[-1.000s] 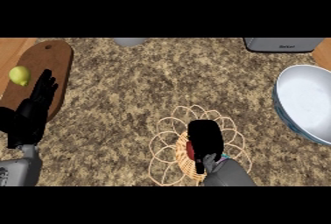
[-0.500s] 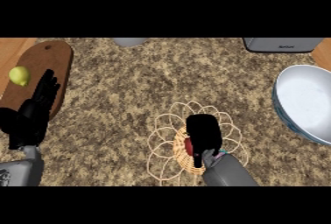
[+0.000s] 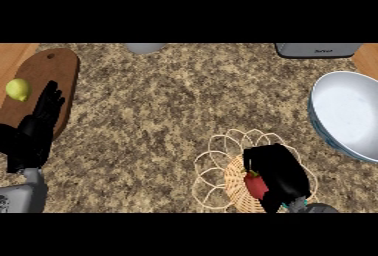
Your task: Pick the bell pepper from the placemat and place it in the bowl
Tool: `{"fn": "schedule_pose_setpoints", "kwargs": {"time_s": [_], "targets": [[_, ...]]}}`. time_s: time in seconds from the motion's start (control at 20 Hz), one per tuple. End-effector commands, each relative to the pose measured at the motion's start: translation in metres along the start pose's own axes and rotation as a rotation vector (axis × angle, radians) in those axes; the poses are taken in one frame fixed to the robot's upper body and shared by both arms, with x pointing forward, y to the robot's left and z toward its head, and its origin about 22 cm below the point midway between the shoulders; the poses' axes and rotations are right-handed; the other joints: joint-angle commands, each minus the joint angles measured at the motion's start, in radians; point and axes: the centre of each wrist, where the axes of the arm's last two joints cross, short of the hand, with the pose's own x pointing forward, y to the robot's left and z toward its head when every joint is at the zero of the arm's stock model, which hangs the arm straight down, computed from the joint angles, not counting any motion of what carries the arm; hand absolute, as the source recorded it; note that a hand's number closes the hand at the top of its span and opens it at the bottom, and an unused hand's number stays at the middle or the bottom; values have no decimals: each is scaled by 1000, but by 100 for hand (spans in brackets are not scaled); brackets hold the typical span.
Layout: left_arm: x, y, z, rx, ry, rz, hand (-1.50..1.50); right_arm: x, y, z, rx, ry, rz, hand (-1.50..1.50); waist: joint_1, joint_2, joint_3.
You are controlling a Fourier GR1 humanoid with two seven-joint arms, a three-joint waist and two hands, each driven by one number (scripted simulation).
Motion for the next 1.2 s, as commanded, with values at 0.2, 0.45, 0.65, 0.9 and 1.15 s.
{"fn": "schedule_pose_setpoints", "kwargs": {"time_s": [0.2, 0.45, 0.65, 0.9, 1.15], "targets": [[-12, 15, 16, -4, 19, 0, 0, -28, -89, 80, -348, -51, 5, 150, -9, -7, -1], [-15, 14, 6, 14, 7, -12, 0, -38, -127, 119, -595, -27, -123, 150, -16, -1, 0], [-11, 4, -17, 0, -4, -6, 0, -56, -153, 134, -639, 33, -185, 150, -4, 5, -1], [1, -9, 12, -17, -27, -11, 0, -103, -183, 128, -632, 83, -269, 150, 17, 4, 0], [13, -4, -16, -19, -13, 1, 0, -142, -179, 92, -602, 64, -378, 150, 18, 6, 0]]}}
